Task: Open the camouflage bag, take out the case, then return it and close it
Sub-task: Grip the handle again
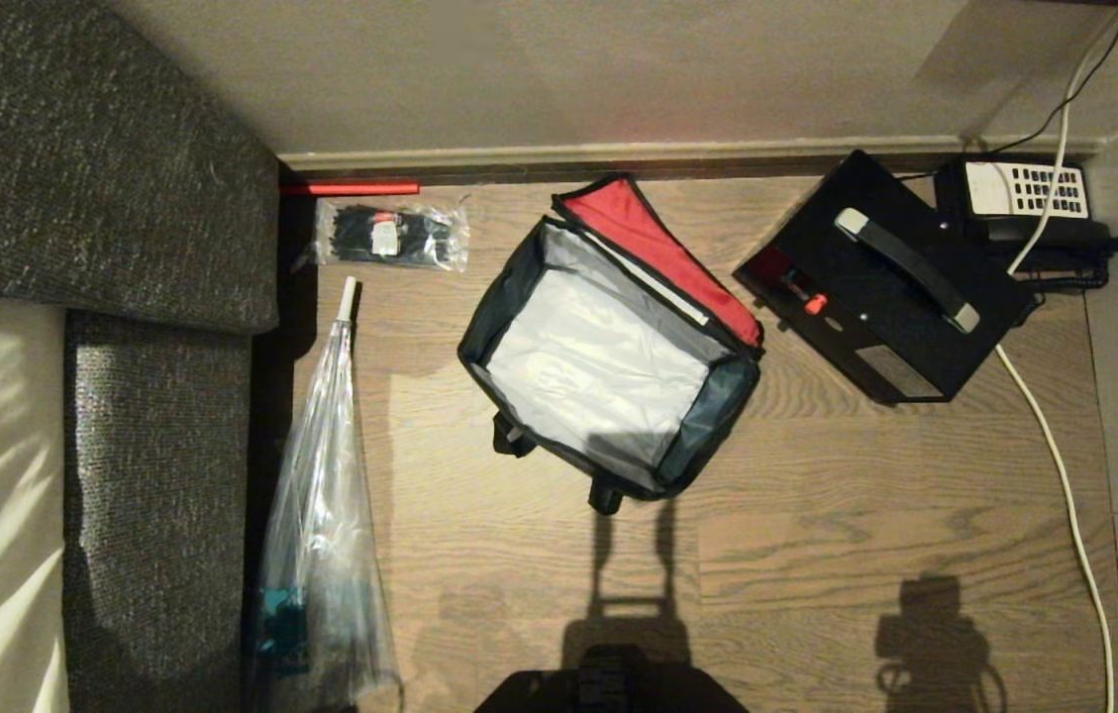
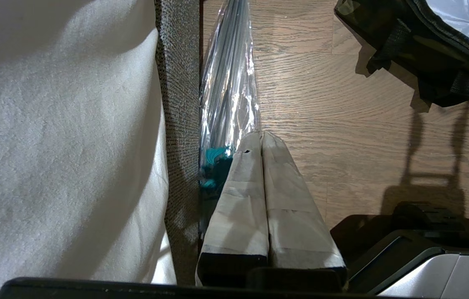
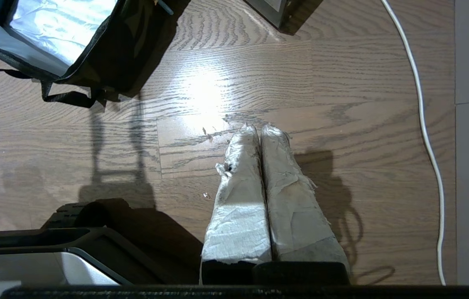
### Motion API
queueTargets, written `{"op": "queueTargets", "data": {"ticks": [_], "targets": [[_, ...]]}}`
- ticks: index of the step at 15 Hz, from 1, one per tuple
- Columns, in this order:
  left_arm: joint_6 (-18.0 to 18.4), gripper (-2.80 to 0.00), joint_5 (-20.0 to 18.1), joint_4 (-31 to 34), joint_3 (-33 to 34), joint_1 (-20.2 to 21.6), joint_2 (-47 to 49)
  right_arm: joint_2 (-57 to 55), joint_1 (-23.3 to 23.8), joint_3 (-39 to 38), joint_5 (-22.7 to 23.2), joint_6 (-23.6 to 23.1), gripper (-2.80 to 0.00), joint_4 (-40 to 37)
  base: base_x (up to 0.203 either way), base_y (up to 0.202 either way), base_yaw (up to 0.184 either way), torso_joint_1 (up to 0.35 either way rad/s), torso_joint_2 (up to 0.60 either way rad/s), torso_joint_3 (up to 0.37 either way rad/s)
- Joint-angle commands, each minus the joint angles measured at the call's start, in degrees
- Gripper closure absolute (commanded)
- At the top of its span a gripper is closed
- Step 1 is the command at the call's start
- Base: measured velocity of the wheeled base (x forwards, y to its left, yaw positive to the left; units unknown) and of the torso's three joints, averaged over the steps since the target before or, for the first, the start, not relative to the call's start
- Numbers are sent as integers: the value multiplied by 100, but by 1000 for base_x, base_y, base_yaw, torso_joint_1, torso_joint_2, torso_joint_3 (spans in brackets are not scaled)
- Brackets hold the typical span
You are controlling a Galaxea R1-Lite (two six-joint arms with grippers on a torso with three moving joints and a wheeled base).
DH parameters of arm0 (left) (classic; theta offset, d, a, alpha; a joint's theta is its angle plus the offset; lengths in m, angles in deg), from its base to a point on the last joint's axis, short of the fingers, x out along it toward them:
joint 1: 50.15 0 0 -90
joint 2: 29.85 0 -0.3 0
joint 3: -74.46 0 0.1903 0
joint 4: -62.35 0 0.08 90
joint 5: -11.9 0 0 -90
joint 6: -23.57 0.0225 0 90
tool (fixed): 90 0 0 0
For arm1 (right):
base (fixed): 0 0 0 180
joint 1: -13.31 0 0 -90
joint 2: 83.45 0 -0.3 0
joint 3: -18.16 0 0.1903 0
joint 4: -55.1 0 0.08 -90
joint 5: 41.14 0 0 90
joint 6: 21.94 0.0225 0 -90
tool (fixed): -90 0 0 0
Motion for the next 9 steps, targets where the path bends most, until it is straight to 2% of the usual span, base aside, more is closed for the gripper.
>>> {"op": "queueTargets", "data": {"ticks": [1, 9], "targets": [[4, 0, 0, 1, 1, 1, 0, 19, 2, -70, 1, 2, 0, 3, 0, 0, 0, 0, 0, 0], [2, 0, 0, 1, 1, 1, 0, 19, 2, -73, 1, 2, 0, 3, 0, 0, 0, 0, 0, 0]]}}
